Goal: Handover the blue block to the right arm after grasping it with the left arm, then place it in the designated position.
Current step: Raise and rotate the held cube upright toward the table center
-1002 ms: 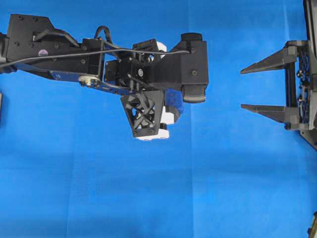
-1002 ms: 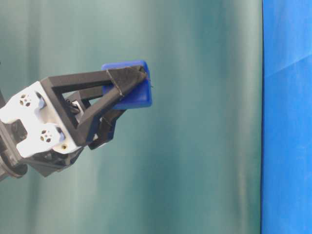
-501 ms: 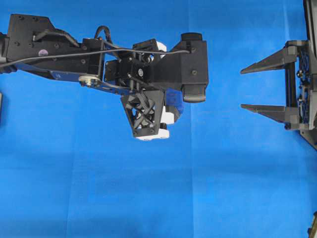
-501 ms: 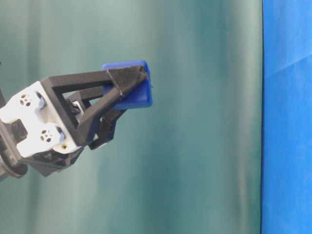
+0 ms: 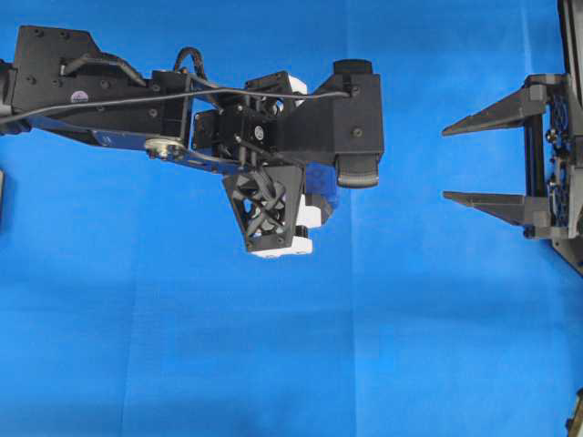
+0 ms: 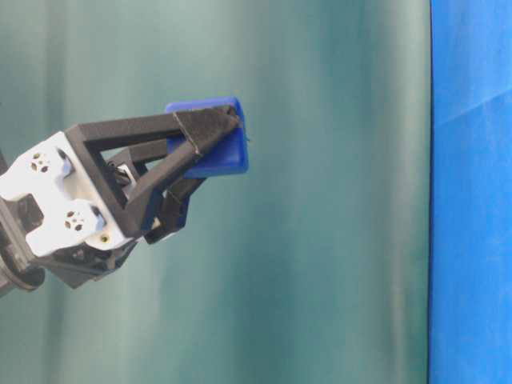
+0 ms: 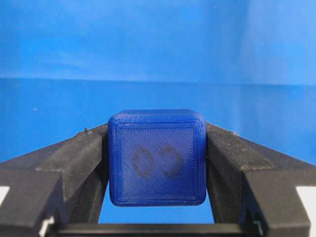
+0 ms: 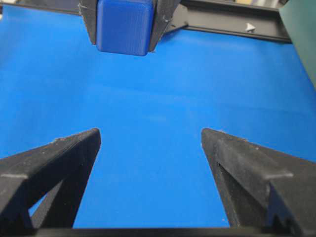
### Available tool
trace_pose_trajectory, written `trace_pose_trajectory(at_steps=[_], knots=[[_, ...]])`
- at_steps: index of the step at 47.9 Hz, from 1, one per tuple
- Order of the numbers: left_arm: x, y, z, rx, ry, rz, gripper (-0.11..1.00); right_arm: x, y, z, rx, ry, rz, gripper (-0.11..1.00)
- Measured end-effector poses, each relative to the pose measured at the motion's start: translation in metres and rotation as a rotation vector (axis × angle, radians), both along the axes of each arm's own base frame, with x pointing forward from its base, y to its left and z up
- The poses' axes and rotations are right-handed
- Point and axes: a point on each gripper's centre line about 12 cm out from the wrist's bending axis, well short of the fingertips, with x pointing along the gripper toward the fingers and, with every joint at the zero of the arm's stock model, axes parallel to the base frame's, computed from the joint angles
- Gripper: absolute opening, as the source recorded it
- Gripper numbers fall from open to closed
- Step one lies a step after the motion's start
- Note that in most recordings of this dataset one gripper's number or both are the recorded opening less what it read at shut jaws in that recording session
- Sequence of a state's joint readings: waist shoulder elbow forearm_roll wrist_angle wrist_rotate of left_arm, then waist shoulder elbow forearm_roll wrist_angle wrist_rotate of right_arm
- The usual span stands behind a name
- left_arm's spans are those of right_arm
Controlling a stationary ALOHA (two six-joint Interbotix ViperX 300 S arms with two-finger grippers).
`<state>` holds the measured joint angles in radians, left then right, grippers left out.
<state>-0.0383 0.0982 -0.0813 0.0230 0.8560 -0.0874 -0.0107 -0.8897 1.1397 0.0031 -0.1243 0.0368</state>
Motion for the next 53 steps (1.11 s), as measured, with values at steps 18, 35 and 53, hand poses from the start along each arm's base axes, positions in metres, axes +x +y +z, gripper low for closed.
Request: trace_pose_trajectory(at_steps=[18, 35, 53], knots=[[-0.006, 0.000, 0.000, -0.004, -0.069, -0.001, 0.49, 0.000, 0.000, 0.000, 0.000, -0.002, -0.002, 0.97], [-0.032, 0.001, 0.007, -0.018, -0.302, -0.003, 0.49, 0.000, 0.000, 0.000, 0.000, 0.005, 0.000, 0.97], [-0.073, 0.001, 0.009, -0.027, -0.620, -0.017, 0.49, 0.000, 0.000, 0.000, 0.000, 0.003, -0.002, 0.97]])
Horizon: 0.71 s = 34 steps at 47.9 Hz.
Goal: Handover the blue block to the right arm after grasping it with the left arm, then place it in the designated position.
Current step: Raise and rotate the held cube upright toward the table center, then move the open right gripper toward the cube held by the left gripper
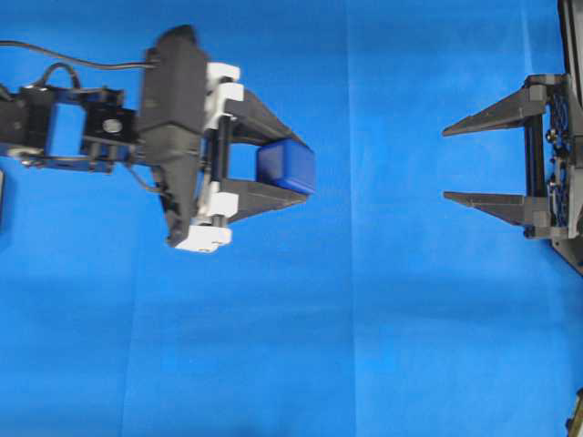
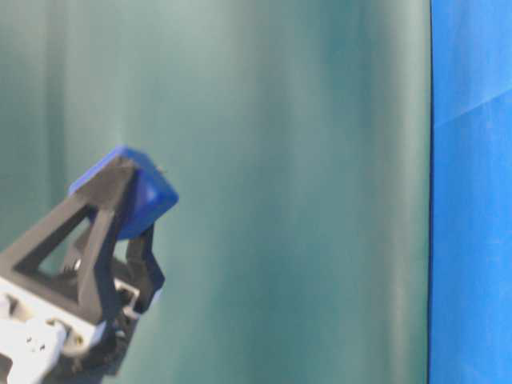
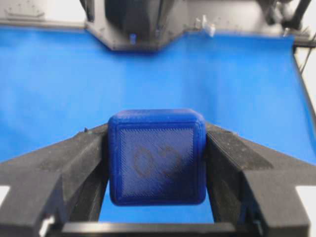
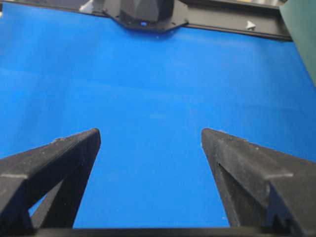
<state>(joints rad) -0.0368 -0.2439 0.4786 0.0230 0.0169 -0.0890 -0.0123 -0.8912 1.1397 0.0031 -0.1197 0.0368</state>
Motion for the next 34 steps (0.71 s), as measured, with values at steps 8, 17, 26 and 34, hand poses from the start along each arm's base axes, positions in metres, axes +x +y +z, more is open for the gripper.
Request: trace_pose_trajectory(at_steps=[8, 17, 26, 34], knots=[[-0.017, 0.000, -0.006, -0.003, -0.103, -0.004, 0.49, 0.000, 0.000, 0.000, -0.002, -0.003, 0.000, 0.97], [-0.025, 0.000, -0.007, -0.007, -0.147, -0.005, 0.49, 0.000, 0.000, 0.002, 0.000, -0.011, 0.000, 0.97], [-0.025, 0.000, -0.007, -0.010, -0.150, -0.004, 0.49, 0.000, 0.000, 0.003, 0.000, -0.015, 0.000, 0.97], [-0.025, 0.000, -0.006, -0.008, -0.152, -0.004, 0.49, 0.000, 0.000, 0.003, -0.002, -0.015, 0.000, 0.97]])
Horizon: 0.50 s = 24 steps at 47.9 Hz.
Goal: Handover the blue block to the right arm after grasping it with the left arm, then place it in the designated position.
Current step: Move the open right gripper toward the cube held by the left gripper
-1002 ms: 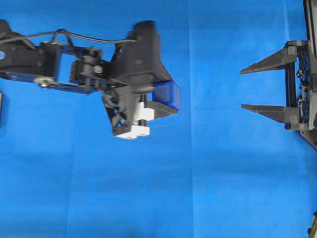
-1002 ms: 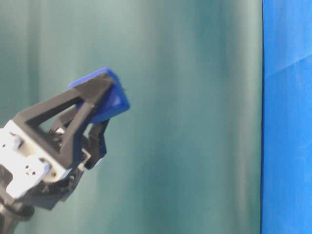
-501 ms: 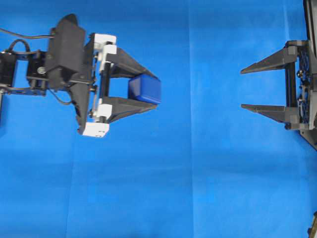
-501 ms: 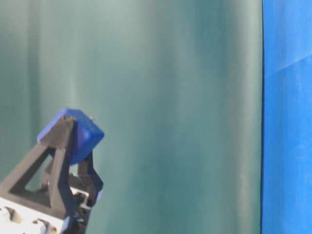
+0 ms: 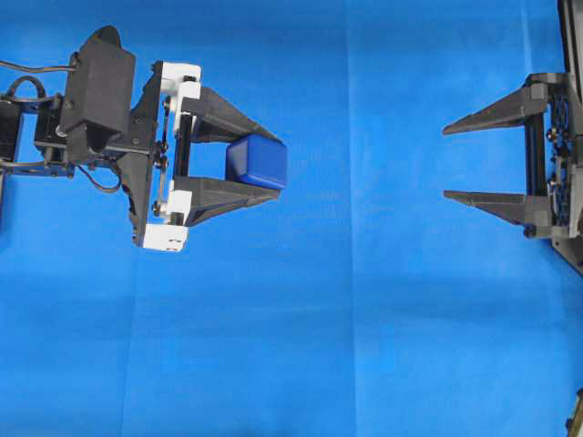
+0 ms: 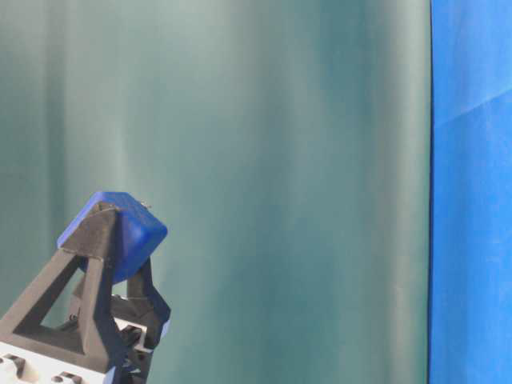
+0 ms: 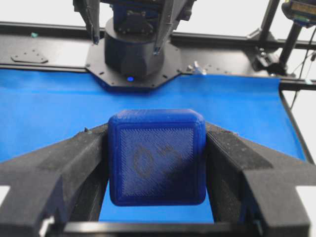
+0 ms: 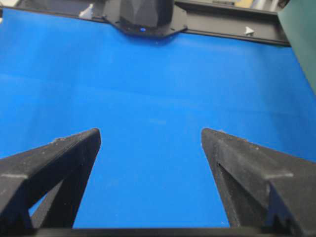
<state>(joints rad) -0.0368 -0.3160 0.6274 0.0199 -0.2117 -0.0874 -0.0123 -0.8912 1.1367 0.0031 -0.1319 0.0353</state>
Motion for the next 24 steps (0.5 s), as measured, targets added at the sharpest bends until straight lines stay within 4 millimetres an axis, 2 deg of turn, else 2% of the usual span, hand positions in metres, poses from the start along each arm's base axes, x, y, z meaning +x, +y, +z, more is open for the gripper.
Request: trace_pose_trajectory(at_steps=[24], knots=[[0.0000, 0.0000, 0.0000, -0.003, 0.000, 0.001, 0.49, 0.0007, 0.0003, 0.0031, -0.002, -0.008, 0.002, 0.97]])
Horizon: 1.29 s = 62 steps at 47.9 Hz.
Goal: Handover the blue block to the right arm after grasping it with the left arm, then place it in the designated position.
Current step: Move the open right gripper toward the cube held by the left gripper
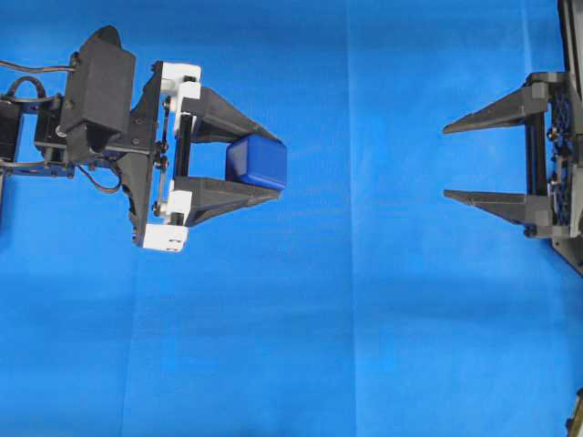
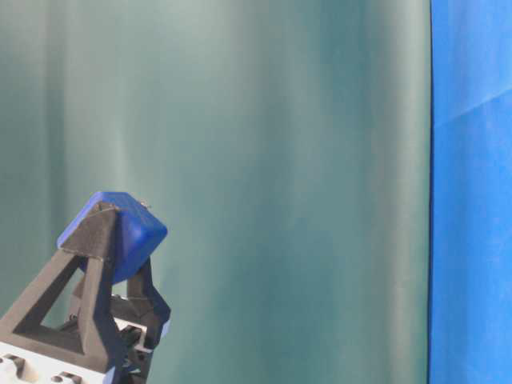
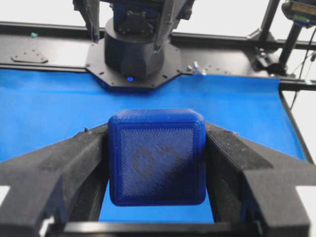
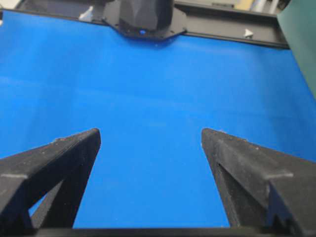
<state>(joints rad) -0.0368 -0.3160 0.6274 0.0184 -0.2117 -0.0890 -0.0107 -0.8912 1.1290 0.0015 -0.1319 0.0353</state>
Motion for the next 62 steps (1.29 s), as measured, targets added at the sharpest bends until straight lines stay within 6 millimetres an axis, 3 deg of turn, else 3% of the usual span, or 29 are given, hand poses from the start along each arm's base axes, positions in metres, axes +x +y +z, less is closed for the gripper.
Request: trace_pose_trajectory(at_steps=[15, 32, 46, 62], knots=[[0.000, 0.000, 0.000, 0.003, 0.000, -0.001, 0.49, 0.001, 0.002, 0.016, -0.191, -0.029, 0.032, 0.96], [0.000, 0.000, 0.001, 0.001, -0.006, 0.000, 0.49, 0.002, 0.002, 0.032, -0.649, -0.025, 0.079, 0.96], [0.000, 0.000, 0.001, 0.001, -0.006, 0.000, 0.49, 0.003, 0.003, 0.030, -1.024, -0.017, 0.130, 0.96], [0.000, -0.001, 0.001, 0.001, -0.008, -0.002, 0.49, 0.004, 0.007, 0.030, -1.267, -0.042, 0.176, 0.96]])
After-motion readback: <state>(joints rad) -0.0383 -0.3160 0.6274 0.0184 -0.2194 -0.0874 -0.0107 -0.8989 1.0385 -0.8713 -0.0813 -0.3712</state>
